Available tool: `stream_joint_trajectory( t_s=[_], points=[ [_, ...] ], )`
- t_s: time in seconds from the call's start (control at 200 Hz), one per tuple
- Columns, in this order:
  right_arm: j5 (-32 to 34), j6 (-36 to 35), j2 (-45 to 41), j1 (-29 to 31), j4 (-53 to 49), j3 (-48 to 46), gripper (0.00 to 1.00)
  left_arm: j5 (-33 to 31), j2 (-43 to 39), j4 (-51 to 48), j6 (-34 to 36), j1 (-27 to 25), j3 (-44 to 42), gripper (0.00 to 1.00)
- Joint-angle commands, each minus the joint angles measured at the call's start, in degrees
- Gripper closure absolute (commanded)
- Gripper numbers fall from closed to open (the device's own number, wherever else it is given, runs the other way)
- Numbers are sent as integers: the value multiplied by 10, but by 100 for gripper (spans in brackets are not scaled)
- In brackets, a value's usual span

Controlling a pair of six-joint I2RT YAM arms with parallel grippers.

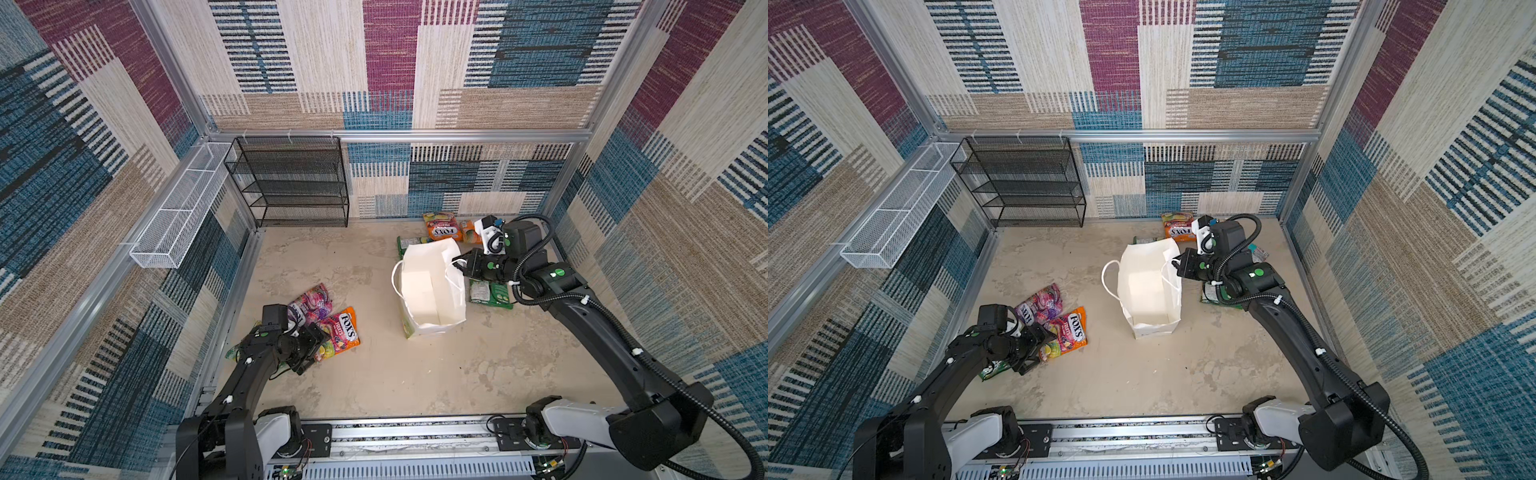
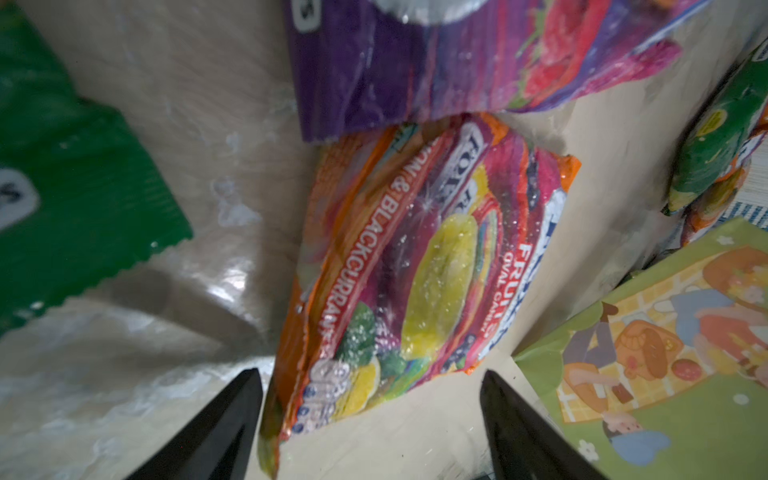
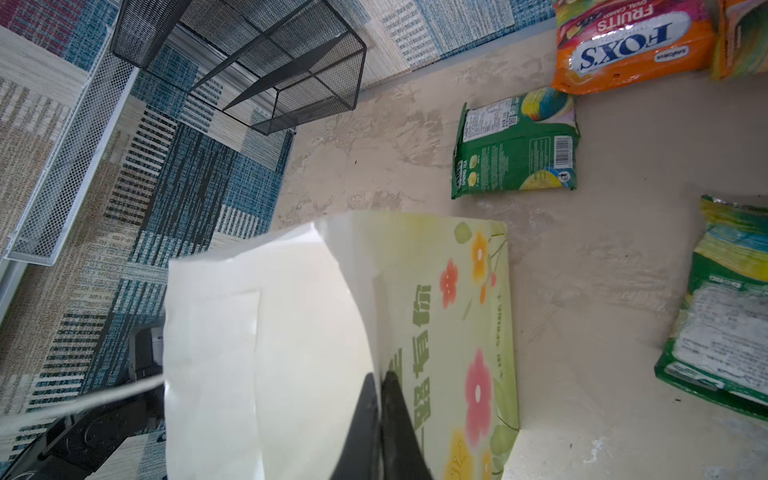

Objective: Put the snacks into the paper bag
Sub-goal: 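Drag the bag rim away with right gripper while left grasps Fox's Fruits, then lift the Fox's Fruits packet with the left gripper and drop it into the bag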

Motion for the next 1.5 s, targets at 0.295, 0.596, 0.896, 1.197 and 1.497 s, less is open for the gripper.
stream_joint_trajectory(
  t_s=[0.295, 0.596, 0.896, 1.197, 1.497],
  points=[
    [27, -5, 34, 17, 8, 19, 100, -11, -9, 73, -20, -6, -24, 50],
    [49, -12, 46, 17, 5, 26, 100, 27, -52, 78, -37, -6, -15, 93],
    [64, -25, 58, 17, -9, 43, 100, 140, -109, 18, -45, -11, 81, 100],
    [68, -40, 75, 18, -22, 64, 100, 82, -170, -147, 32, -69, 371, 100],
    [53, -52, 102, 23, -41, 89, 100, 41, -36, -168, 80, -230, 679, 100]
  ],
)
